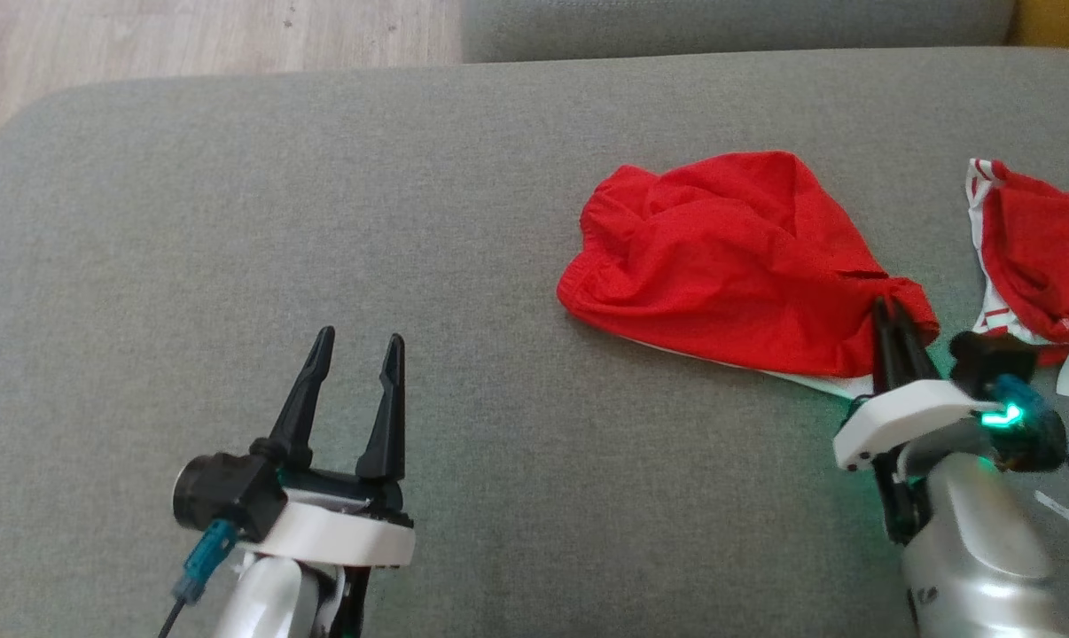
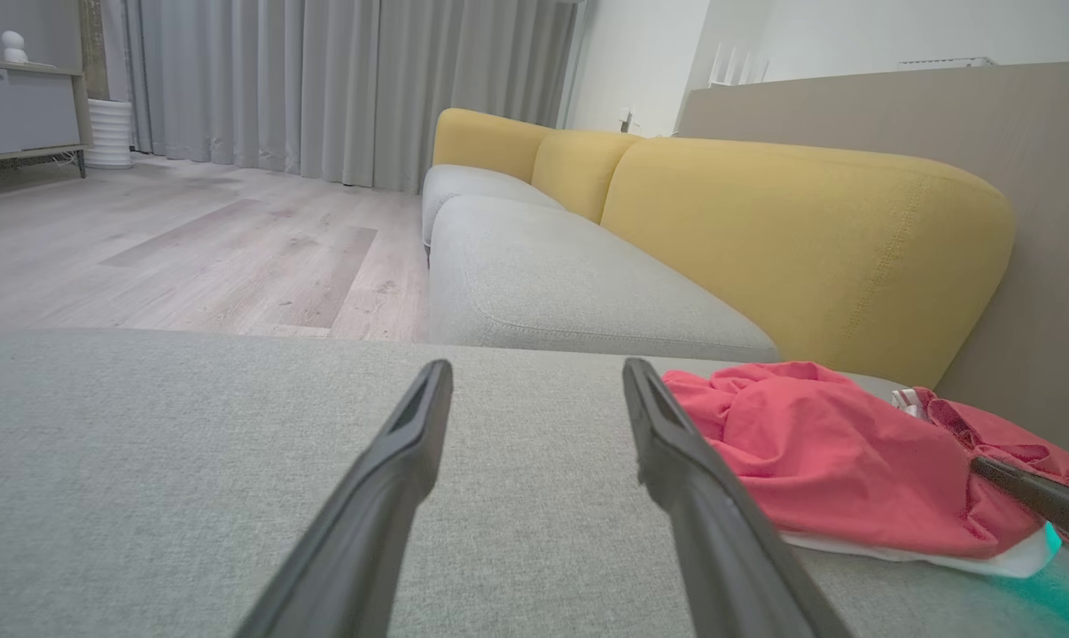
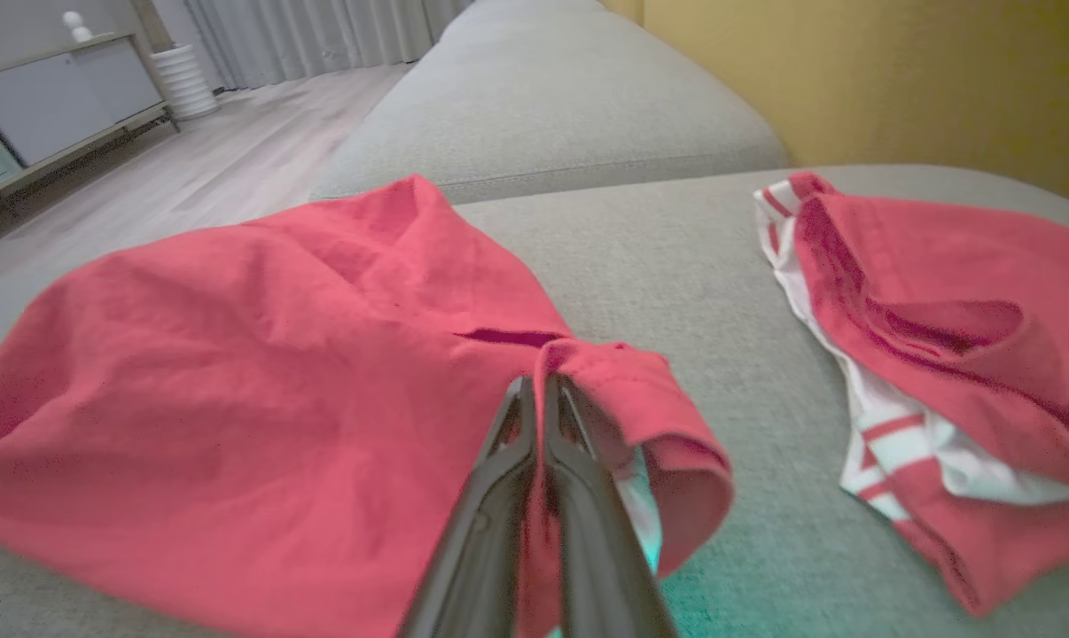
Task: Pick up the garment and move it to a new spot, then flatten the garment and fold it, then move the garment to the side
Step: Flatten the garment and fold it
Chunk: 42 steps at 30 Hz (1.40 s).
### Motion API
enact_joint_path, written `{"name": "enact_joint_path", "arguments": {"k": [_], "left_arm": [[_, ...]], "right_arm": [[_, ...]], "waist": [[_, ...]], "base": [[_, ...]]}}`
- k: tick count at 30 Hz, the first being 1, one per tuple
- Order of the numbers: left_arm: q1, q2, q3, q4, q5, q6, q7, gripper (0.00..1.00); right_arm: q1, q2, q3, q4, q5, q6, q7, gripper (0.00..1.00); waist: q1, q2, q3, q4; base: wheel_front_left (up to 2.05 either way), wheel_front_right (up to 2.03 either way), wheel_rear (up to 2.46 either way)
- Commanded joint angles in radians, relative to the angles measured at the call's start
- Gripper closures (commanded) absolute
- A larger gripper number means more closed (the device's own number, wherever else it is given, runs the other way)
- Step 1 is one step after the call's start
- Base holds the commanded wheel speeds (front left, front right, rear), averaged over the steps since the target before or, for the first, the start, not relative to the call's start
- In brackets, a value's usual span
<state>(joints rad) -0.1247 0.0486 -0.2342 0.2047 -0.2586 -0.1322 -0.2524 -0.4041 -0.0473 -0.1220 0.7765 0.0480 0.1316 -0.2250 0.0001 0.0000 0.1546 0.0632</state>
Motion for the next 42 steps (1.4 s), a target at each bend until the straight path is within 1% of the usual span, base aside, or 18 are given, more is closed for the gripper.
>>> {"name": "enact_joint_path", "arguments": {"k": [1, 8, 13, 16, 21, 22, 23, 25, 30, 35, 39, 40, 41, 42], "left_arm": [[-0.043, 0.002, 0.024, -0.029, -0.003, 0.002, -0.009, 0.00], [-0.042, 0.002, 0.018, -0.031, -0.004, 0.002, -0.009, 0.00], [-0.052, 0.002, 0.006, -0.031, -0.007, 0.002, -0.009, 0.00], [-0.056, 0.002, -0.001, -0.029, -0.006, 0.002, -0.009, 0.00], [-0.065, 0.002, -0.010, -0.024, -0.011, 0.002, -0.009, 0.00], [-0.065, 0.002, -0.011, -0.024, -0.012, 0.002, -0.009, 0.00], [-0.065, 0.002, -0.011, -0.023, -0.012, 0.002, -0.009, 0.00], [-0.063, 0.002, -0.011, -0.021, -0.012, 0.002, -0.009, 0.00], [-0.055, 0.002, 0.000, -0.015, -0.007, 0.002, -0.009, 0.00], [-0.039, 0.002, 0.013, -0.019, -0.003, 0.002, -0.009, 0.00], [-0.029, 0.002, 0.023, -0.025, -0.002, 0.002, -0.009, 0.00], [-0.023, 0.002, 0.030, -0.029, 0.001, 0.002, -0.009, 0.00], [-0.021, 0.002, 0.032, -0.030, 0.002, 0.002, -0.009, 0.00], [-0.021, 0.002, 0.032, -0.030, 0.002, 0.002, -0.009, 0.00]], "right_arm": [[-0.032, -0.003, 0.036, -0.023, -0.014, -0.001, -0.016, 1.00], [-0.064, -0.003, 0.140, -0.044, -0.076, -0.001, -0.029, 1.00], [-0.097, -0.003, 0.192, -0.014, -0.131, -0.001, -0.014, 1.00], [-0.124, -0.003, 0.188, 0.023, -0.184, -0.001, 0.013, 1.00], [-0.164, -0.003, 0.124, 0.102, -0.272, -0.001, 0.056, 1.00], [-0.169, -0.003, 0.107, 0.114, -0.294, -0.001, 0.062, 0.56], [-0.174, -0.003, 0.093, 0.125, -0.310, -0.001, 0.064, 0.00], [-0.181, -0.003, 0.076, 0.138, -0.311, -0.001, 0.048, 0.00], [-0.166, -0.003, 0.078, 0.148, -0.278, -0.001, 0.002, 0.00], [-0.102, -0.003, 0.107, 0.079, -0.196, -0.001, -0.029, 0.00], [-0.034, -0.003, 0.120, -0.014, -0.150, -0.001, -0.034, 0.00], [0.004, -0.003, 0.111, -0.064, -0.130, -0.001, -0.035, 0.00], [0.023, -0.003, 0.107, -0.089, -0.117, -0.001, -0.035, 0.00], [0.023, -0.003, 0.107, -0.089, -0.117, -0.001, -0.035, 0.00]], "waist": [[-0.0001, 0.0000, -0.004, 0.003], [-0.0001, 0.0000, -0.002, 0.017], [-0.0001, 0.0000, 0.020, 0.041], [-0.0001, 0.0000, 0.034, 0.056], [-0.0001, 0.0000, 0.045, 0.077], [-0.0001, 0.0000, 0.046, 0.079], [-0.0001, 0.0000, 0.045, 0.081], [-0.0001, 0.0000, 0.041, 0.080], [-0.0001, 0.0000, 0.016, 0.052], [-0.0001, 0.0000, -0.026, -0.009], [-0.0001, 0.0000, -0.044, -0.051], [-0.0001, 0.0000, -0.050, -0.070], [-0.0001, 0.0000, -0.050, -0.078], [-0.0001, 0.0000, -0.050, -0.078]], "base": [[0.00, 0.00, 0.00], [0.00, 0.00, 0.00], [0.00, 0.00, 0.00], [0.00, 0.00, 0.00], [0.00, 0.00, 0.00], [0.00, 0.00, 0.00], [0.00, 0.00, 0.00], [0.00, 0.00, 0.00], [0.00, 0.00, 0.00], [0.00, 0.00, 0.00], [0.00, 0.00, 0.00], [0.00, 0.00, 0.00], [0.00, 0.00, 0.00], [0.00, 0.00, 0.00]]}}
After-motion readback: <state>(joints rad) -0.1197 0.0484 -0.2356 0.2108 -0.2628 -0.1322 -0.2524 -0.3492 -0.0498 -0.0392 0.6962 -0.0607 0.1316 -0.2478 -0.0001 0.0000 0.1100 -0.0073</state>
